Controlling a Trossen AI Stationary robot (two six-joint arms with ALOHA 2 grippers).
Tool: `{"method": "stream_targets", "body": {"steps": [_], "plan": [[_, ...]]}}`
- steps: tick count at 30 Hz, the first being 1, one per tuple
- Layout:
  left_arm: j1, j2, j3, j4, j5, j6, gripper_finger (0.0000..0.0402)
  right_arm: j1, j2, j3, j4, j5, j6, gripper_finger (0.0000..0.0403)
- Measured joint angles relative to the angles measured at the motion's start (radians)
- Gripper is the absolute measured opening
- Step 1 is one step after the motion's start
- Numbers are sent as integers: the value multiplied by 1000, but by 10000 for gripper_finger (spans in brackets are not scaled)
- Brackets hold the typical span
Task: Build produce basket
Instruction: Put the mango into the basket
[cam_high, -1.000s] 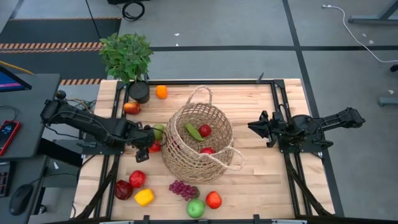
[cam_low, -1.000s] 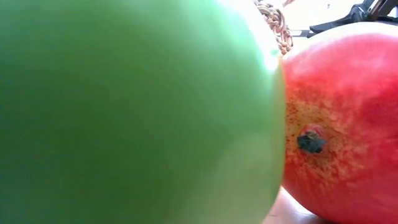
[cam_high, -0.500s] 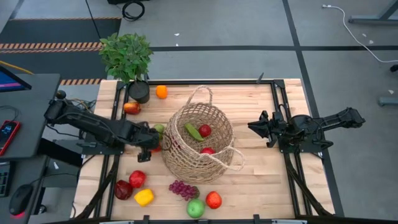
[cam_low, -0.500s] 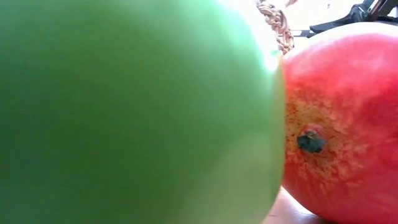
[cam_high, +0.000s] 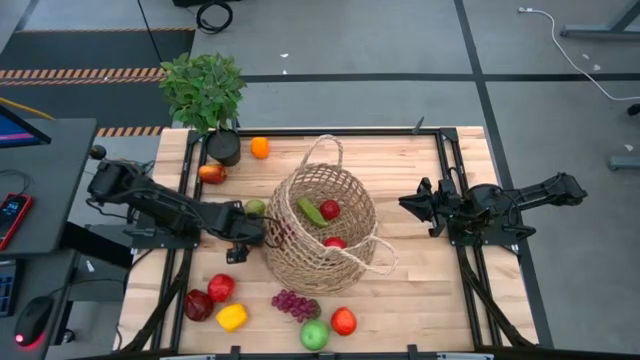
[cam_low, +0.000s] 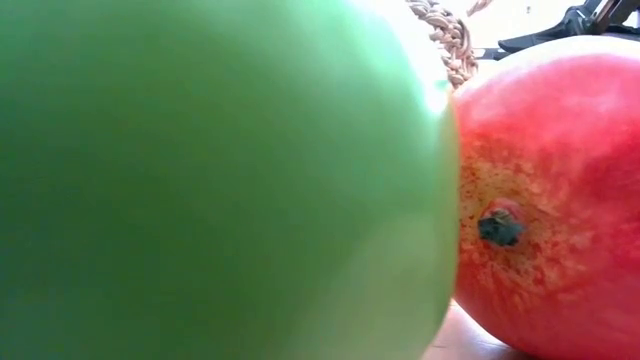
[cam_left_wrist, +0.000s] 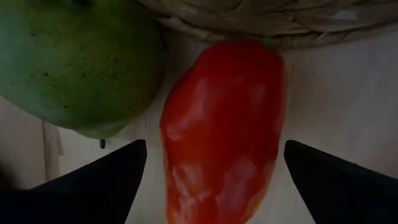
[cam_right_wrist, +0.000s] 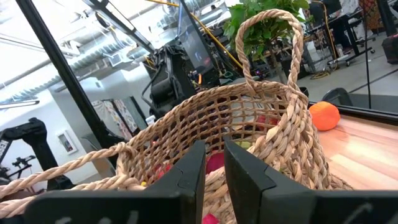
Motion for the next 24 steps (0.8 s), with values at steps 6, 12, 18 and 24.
{"method": "stream_targets", "body": {"steps": [6,12,18,24], "plan": [[0,22,0,32,0,0,364,0,0,0,0,0,0,64],[0,27,0,42,0,-6,320,0,0,0,0,0,0,64],[0,27,0,35,4,-10,281,0,0,0,0,0,0,64],[0,22,4,-27,18,-63,280,0,0,0,0,0,0,64]]}}
